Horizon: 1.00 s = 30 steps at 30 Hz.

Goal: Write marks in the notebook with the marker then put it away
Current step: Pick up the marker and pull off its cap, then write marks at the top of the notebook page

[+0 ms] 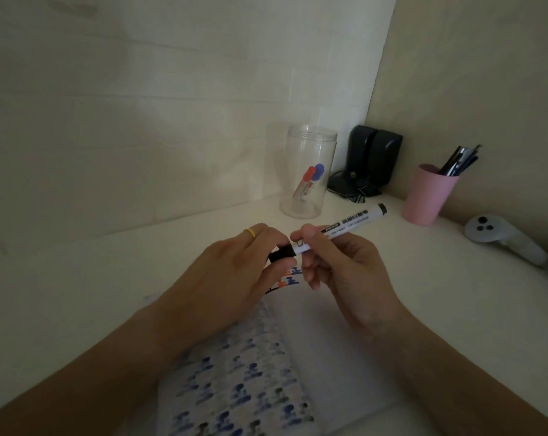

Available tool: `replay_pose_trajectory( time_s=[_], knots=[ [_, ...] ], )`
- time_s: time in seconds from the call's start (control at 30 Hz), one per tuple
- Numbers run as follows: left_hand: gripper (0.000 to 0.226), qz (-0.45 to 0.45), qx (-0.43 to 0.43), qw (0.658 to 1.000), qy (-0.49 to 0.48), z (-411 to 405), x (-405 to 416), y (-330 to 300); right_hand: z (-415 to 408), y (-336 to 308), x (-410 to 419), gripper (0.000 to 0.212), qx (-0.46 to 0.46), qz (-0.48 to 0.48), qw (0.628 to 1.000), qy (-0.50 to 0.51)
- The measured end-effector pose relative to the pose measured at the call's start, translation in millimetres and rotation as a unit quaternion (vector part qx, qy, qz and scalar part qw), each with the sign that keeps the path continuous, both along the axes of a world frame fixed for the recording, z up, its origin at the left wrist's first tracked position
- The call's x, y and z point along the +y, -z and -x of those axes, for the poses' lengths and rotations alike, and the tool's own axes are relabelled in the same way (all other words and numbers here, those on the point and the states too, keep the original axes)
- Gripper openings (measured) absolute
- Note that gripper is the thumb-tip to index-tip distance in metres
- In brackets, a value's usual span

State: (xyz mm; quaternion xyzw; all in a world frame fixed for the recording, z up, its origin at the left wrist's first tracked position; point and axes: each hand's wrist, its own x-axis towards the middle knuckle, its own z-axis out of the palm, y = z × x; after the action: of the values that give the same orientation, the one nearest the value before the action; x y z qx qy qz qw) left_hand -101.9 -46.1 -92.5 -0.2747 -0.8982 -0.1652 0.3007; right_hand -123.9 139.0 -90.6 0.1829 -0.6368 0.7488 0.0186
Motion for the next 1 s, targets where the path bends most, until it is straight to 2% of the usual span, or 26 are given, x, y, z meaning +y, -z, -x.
replay_pose_trajectory(
  time_s=[0.1,0.2,0.23,0.27,0.33,0.37,0.4,0.43,0.47,0.5,0.53,0.6,0.7,0.8,1.0],
  knots=[
    [0.029,-0.030,-0.063,0.996,0.047,-5.3,2.3,-1.2,-2.1,-4.6,4.5,0.035,0.010,0.001,1.000,-0.013],
    [0.033,-0.122,-0.181,0.969,0.112,-10.7,9.7,-5.9,-4.9,-5.4,4.1,0.030,0.006,0.002,0.999,-0.033],
    [0.034,-0.164,-0.237,0.949,0.127,-10.7,12.3,-9.0,-5.2,-6.8,2.6,0.029,0.002,0.009,0.999,-0.043],
    [0.035,-0.224,-0.306,0.913,0.149,-10.9,13.6,-11.7,-4.5,-8.7,2.7,0.028,-0.006,0.021,0.998,-0.053],
    [0.039,-0.357,-0.415,0.813,0.199,-11.5,6.8,-17.2,1.2,-13.4,13.1,0.027,-0.044,0.077,0.995,-0.038],
    [0.041,-0.394,-0.432,0.785,0.206,-12.4,-0.7,-18.5,5.7,-17.0,23.5,0.028,-0.065,0.112,0.991,-0.013],
    [0.042,-0.392,-0.403,0.805,0.187,-13.1,-10.4,-16.8,10.3,-18.8,35.9,0.030,-0.079,0.129,0.988,0.026],
    [0.041,-0.347,-0.335,0.863,0.151,-12.8,-20.0,-12.6,14.2,-18.5,45.5,0.029,-0.081,0.121,0.987,0.064],
    [0.039,-0.264,-0.236,0.931,0.094,-11.6,-27.3,-7.8,17.0,-16.7,49.3,0.026,-0.077,0.096,0.989,0.084],
    [0.034,-0.168,-0.149,0.973,0.045,-9.3,-30.6,-3.2,18.4,-14.0,48.2,0.022,-0.075,0.066,0.991,0.089],
    [0.029,-0.091,-0.097,0.991,0.018,-4.4,-31.2,1.1,19.5,-10.7,43.8,0.018,-0.078,0.041,0.992,0.084],
    [0.027,-0.002,-0.083,0.996,0.012,3.4,-28.9,5.1,21.6,-9.2,29.6,0.012,-0.097,0.002,0.993,0.066],
    [0.033,0.064,-0.123,0.990,0.026,11.6,-29.3,9.2,27.4,-11.8,20.4,0.010,-0.116,-0.072,0.989,0.059],
    [0.036,0.070,-0.141,0.986,0.049,12.2,-34.0,12.6,34.2,-5.8,21.7,0.008,-0.094,-0.141,0.984,0.059],
    [0.030,0.047,-0.133,0.988,0.068,21.0,-34.7,19.2,30.4,15.1,28.8,0.008,-0.030,-0.171,0.983,0.060]
  ],
)
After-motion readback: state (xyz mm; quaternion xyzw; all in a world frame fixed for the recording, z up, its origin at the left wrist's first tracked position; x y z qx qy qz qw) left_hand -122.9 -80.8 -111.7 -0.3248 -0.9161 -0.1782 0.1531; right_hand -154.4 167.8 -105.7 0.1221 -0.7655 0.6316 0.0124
